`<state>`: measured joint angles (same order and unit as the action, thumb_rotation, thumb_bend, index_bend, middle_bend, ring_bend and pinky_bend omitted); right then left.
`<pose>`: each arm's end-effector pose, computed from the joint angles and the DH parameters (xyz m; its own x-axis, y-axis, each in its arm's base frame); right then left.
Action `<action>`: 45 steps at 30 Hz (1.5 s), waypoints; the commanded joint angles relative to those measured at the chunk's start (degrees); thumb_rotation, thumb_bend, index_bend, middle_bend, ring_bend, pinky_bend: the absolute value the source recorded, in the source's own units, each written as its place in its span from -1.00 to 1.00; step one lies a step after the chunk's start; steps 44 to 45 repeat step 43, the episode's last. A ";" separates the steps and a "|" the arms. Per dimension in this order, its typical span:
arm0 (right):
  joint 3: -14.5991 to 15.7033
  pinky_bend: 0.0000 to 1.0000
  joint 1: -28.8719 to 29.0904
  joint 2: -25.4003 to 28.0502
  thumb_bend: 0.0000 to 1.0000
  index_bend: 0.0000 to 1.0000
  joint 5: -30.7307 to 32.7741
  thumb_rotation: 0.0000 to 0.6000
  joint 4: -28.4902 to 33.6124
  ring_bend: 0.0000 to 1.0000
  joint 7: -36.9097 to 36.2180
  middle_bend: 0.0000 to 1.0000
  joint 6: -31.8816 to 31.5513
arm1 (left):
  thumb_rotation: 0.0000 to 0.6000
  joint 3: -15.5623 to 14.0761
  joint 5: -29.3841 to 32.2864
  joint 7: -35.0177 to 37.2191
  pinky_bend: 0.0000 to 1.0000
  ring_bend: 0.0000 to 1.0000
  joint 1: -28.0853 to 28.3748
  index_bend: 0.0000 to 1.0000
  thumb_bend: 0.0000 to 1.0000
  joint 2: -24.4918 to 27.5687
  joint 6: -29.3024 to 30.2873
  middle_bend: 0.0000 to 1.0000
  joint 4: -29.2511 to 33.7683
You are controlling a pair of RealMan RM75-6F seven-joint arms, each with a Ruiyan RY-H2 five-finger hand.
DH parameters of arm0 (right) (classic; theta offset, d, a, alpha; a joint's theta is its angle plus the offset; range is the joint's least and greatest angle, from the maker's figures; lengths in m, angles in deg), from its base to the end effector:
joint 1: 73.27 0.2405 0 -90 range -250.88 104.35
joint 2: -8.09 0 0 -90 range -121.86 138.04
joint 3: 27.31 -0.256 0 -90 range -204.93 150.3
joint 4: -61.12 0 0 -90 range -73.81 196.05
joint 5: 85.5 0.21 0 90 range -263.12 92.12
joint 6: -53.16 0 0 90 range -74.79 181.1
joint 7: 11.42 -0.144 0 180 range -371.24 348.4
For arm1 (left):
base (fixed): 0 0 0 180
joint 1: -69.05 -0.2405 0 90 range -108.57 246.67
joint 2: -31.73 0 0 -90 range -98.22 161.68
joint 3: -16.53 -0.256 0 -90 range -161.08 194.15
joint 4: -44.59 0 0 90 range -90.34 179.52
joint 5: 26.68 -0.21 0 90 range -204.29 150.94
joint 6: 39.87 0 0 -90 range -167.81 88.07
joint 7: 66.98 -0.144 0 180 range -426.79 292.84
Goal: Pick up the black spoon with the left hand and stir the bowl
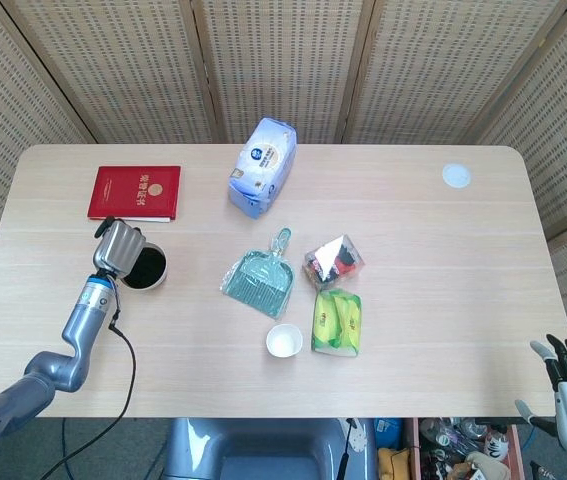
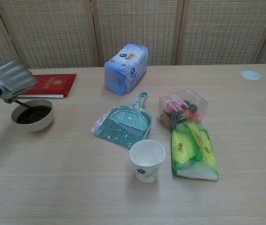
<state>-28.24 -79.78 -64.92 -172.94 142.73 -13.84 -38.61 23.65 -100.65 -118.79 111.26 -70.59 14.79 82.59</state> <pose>-0.3525 -0.1078 0.1346 0.3940 0.0042 0.9191 -0.9091 0.1490 0.3890 -0.2567 0.4100 -0.0043 0.9927 -0.1146 0.0383 0.0138 -0.2082 -0.9780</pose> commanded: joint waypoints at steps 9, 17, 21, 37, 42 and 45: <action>-0.11 -0.87 0.12 0.17 -0.53 -0.56 -0.33 1.00 0.19 -0.96 0.04 -0.63 -0.27 | 1.00 2.32 1.64 3.92 0.30 0.18 -1.57 -0.07 -0.43 2.83 3.72 0.32 5.64; -0.06 -0.87 0.38 0.19 -0.53 -0.56 -0.62 1.00 0.16 -0.96 -0.29 -0.63 -0.06 | 1.00 4.06 4.83 12.56 0.31 0.11 -7.41 -0.16 -0.43 12.65 7.92 0.23 24.36; -0.11 -0.87 0.80 0.15 -0.53 -0.56 -1.07 1.00 0.22 -0.96 -0.36 -0.63 0.12 | 1.00 3.85 8.02 16.43 0.31 -0.05 -11.91 -0.35 -0.43 18.86 9.34 0.03 36.37; -0.09 -0.87 2.43 -0.07 -0.53 -0.56 -2.55 1.00 1.00 -0.96 0.45 -0.67 1.03 | 1.00 -2.84 0.35 39.13 -0.57 -0.88 -26.42 -0.99 -0.43 26.80 22.77 -0.84 49.42; -0.08 -0.88 2.74 -0.21 -0.53 -0.56 -2.81 1.00 1.51 -0.99 1.20 -0.72 1.14 | 1.00 -5.53 -4.88 45.01 -0.96 -1.00 -30.38 -1.00 -0.43 26.60 28.59 -1.00 48.32; -0.08 -0.88 2.77 -0.22 -0.53 -0.56 -2.84 1.00 1.58 -1.00 1.31 -0.73 1.13 | 1.00 -5.82 -5.54 45.65 -0.98 -1.00 -30.93 -1.00 -0.43 26.42 29.48 -1.00 47.94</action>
